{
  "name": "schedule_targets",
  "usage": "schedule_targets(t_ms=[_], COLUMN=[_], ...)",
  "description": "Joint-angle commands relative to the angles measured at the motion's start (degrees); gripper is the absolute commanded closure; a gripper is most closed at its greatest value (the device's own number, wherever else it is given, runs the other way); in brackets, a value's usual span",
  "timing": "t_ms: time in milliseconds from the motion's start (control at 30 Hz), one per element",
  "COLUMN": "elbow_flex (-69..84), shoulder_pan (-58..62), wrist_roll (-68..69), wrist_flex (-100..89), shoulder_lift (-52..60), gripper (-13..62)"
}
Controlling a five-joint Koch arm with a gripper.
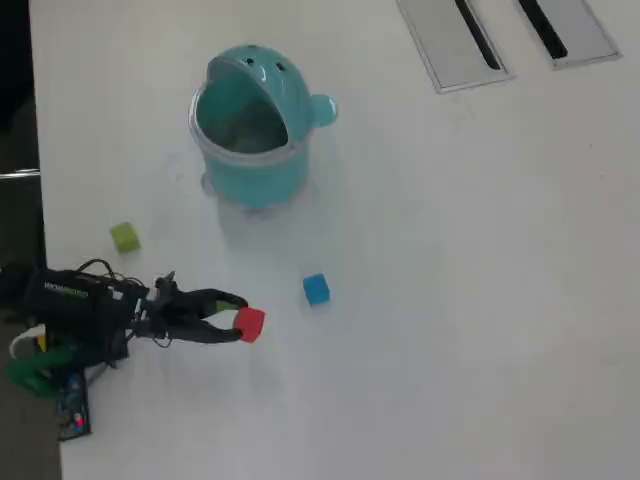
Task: Grasp RGB lego blocks and put them in the bin one by one.
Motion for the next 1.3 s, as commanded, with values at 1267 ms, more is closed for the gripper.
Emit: schedule_targets(t_ms=[1267], elbow_flex=[-69.79], shoulder_pan=[-64.34], wrist_roll=[3.16], wrist_flex=[-2.81], shoulder_lift=[-51.50], gripper=[19.2])
